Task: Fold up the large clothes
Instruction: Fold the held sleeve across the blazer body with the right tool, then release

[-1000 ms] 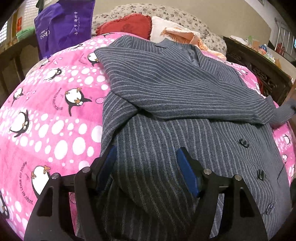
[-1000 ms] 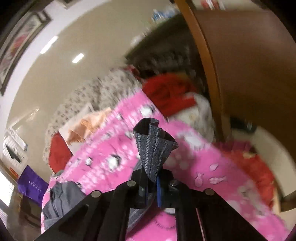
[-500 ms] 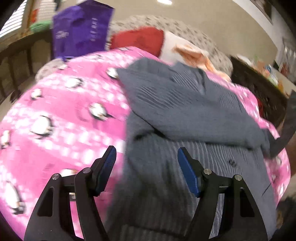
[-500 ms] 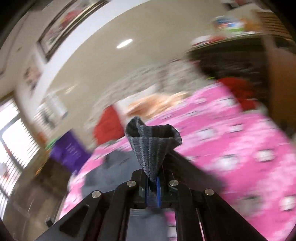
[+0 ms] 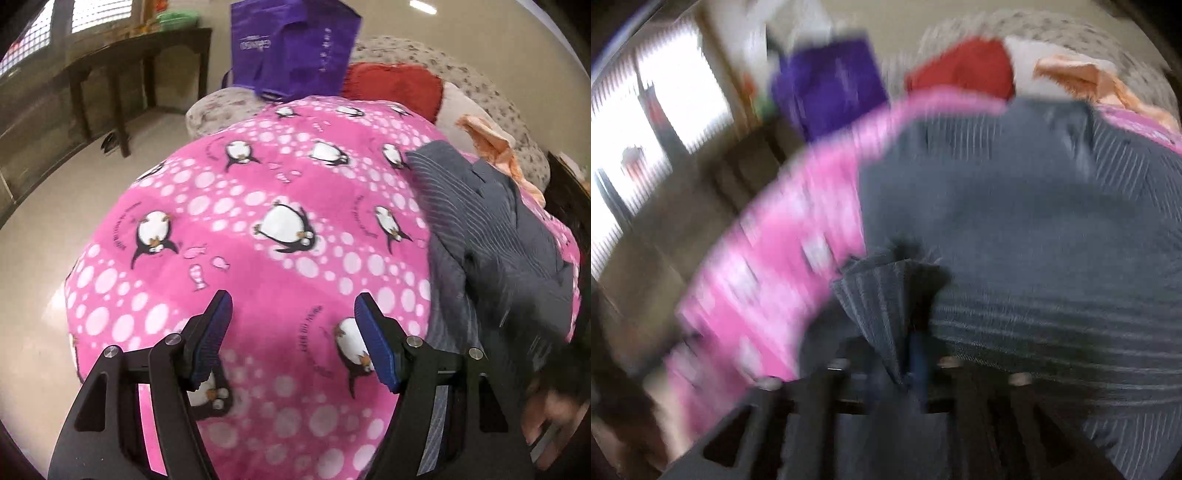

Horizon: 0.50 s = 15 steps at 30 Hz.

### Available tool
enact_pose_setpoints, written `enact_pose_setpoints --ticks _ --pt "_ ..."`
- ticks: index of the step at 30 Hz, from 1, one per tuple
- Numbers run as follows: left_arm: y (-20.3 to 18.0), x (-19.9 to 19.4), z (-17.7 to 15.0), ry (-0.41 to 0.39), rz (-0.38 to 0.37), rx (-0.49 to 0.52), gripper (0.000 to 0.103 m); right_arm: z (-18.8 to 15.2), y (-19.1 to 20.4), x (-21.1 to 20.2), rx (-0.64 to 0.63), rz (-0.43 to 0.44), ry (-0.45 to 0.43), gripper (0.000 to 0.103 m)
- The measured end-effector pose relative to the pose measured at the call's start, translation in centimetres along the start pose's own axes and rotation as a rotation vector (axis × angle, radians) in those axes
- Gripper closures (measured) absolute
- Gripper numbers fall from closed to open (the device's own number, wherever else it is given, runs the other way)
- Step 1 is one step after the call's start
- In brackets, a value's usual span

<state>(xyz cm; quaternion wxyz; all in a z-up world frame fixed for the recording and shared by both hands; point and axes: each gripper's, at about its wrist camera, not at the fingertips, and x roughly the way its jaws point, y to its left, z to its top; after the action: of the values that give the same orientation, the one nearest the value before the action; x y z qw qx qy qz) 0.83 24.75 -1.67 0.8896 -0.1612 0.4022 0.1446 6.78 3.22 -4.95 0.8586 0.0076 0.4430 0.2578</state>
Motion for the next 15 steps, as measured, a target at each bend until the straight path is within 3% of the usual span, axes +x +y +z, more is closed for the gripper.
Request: enact_pose_setpoints --ticks 2,4,5,9,12,14,15 --pt "-0.3 -0.1 0.5 -0.011 -0.009 -0.003 0.034 -1.5 0.2 -2.0 -0.047 -0.007 -0.009 0.053" --pt "-1.6 -0.4 1.0 -0.020 -0.032 0.012 0.034 -2.7 -0.4 -4.1 -0.075 0.006 0.012 0.048" --pt "-2.6 -0.4 1.3 -0.023 -0.051 0.022 0.034 -3.4 -1.2 -5.2 -0.093 0.003 0.010 0.048" --pt "-8.3 -0.5 2.0 -0.032 -0.164 0.122 0.034 -4.4 -4.5 -10.4 -0.087 -0.149 -0.064 0.048" --pt "-13.8 -0.4 2.2 -0.050 -0.303 0.239 0.034 -4.2 -11.5 -13.9 0.057 -0.282 -0.144 0.049" --pt "-16.6 0.0 2.0 -0.058 -0.364 0.302 0.034 -3.9 -15.3 -15.5 0.150 -0.323 -0.172 0.062" --pt "-17.8 0.5 1.8 -0.044 -0.380 0.328 0.034 -3.3 -17.2 -16.1 0.186 -0.339 -0.184 0.063"
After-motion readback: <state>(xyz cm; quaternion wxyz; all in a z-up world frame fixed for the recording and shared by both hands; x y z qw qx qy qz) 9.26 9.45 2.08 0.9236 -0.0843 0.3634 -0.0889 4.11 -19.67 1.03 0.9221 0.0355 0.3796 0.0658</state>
